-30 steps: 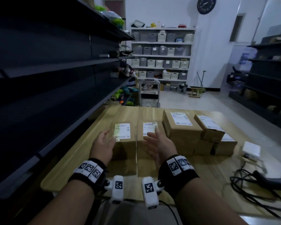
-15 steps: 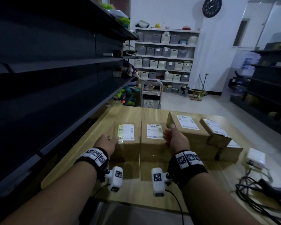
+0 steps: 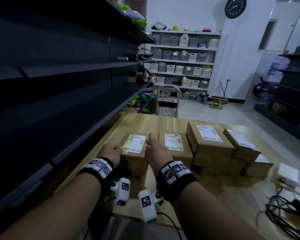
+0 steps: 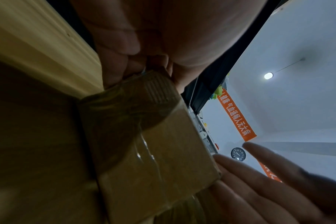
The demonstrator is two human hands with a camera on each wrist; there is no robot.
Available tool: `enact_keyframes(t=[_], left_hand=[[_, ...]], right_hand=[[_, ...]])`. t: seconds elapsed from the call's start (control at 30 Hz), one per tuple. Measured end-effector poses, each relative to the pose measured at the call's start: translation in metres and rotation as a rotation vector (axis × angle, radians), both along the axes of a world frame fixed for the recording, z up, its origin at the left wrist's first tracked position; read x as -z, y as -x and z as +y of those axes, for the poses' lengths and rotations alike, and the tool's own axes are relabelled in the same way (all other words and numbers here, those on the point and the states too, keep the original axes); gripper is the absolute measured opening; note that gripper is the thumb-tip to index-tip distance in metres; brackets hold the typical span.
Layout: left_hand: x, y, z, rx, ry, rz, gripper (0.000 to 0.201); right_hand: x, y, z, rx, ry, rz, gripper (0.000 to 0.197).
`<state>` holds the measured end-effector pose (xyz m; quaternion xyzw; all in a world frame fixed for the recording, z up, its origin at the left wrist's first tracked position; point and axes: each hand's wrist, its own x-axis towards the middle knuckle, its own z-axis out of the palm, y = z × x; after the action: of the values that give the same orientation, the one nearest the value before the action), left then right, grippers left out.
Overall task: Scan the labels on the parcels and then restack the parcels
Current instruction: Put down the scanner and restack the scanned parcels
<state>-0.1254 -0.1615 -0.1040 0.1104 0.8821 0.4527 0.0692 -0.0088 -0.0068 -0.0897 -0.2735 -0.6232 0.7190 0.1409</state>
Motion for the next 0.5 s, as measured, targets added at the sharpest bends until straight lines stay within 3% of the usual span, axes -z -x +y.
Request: enact_keyframes(t=[0.13,0.2,0.33,0.5], left_hand=[[-0.001,0.016,-0.023,-0.053,-0.008,0.023,0.035],[-0.006,0.027,-0.034,-0.055,-0.009,0.045,0.035],[-0.019,0.045,-0.051,-0.066,-0.010,0.044,0.029],[-0.011,0.061,-0.059,-0.033,0.020,0.024,0.034]], right_hand=[[-0.020,0.002,-0.034,-0.020,0.150,0.060,0.053],[-0.026,0.010,-0.043,-0.043,0.218,0.106,0.045],[-0.032,0.029,-0.060,-0.074,0.292,0.177,0.057],[-0.026,0.044,-0.070,-0.048,0.309,0.142,0.068]])
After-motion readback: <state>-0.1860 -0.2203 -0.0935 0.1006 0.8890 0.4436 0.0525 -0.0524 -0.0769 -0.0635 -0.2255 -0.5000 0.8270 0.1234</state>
